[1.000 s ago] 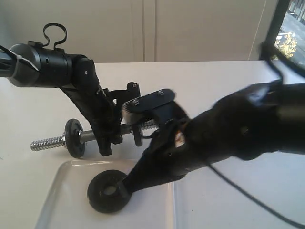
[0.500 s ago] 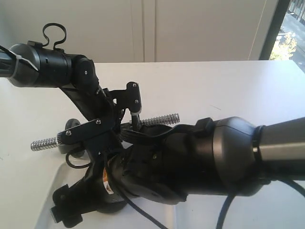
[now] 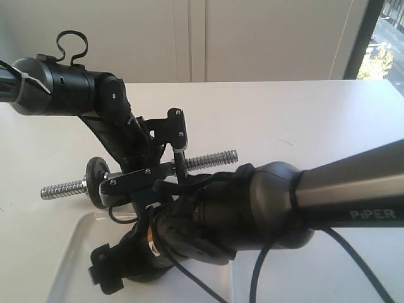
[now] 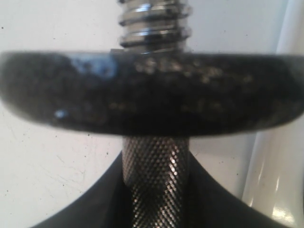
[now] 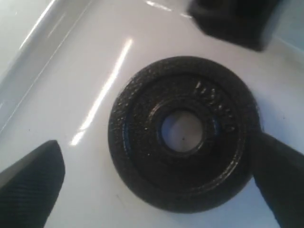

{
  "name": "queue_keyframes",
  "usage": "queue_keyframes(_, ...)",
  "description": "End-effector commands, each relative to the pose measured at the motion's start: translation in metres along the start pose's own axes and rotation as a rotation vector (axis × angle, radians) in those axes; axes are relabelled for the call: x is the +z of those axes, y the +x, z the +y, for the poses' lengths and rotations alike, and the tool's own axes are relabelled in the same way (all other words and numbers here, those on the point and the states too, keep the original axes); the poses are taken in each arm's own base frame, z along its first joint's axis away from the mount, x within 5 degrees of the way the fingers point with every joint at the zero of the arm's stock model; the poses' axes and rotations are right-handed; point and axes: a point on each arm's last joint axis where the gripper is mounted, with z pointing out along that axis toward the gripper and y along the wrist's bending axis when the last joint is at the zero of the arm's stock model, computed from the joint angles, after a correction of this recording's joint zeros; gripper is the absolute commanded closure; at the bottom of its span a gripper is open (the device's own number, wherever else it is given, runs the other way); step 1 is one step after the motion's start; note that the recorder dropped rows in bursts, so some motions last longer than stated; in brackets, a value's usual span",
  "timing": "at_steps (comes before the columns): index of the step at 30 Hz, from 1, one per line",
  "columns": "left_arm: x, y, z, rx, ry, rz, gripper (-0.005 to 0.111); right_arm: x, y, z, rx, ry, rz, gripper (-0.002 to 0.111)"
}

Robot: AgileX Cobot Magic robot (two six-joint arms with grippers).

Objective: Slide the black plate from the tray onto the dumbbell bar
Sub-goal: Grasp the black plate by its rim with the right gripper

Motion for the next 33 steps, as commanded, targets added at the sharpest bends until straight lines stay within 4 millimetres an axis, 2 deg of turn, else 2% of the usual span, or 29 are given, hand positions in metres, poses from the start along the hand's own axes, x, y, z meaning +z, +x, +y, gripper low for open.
queue_keyframes(1, -0.028, -0.014, 0.011, -0.034, -0.105, -0.1, 0.107, 0.007, -0.001, -0.009, 0.039, 0.015, 0.006, 0.004)
queue_keyframes(7, -0.028, -0.014, 0.011, -0.036, -0.105, -0.102, 0.107, 0.021, 0.006, -0.013, -0.005, 0.038, 0.036, 0.004)
queue_keyframes(19, -0.029, -0.014, 0.011, -0.042, -0.102, -0.106, 0.107, 0.023, 0.007, -0.014, -0.106, 0.045, 0.04, 0.004)
queue_keyframes(33, -0.028, -0.014, 0.011, -0.042, -0.103, -0.106, 0.107, 0.045, 0.016, -0.017, -0.119, 0.094, 0.122, 0.004)
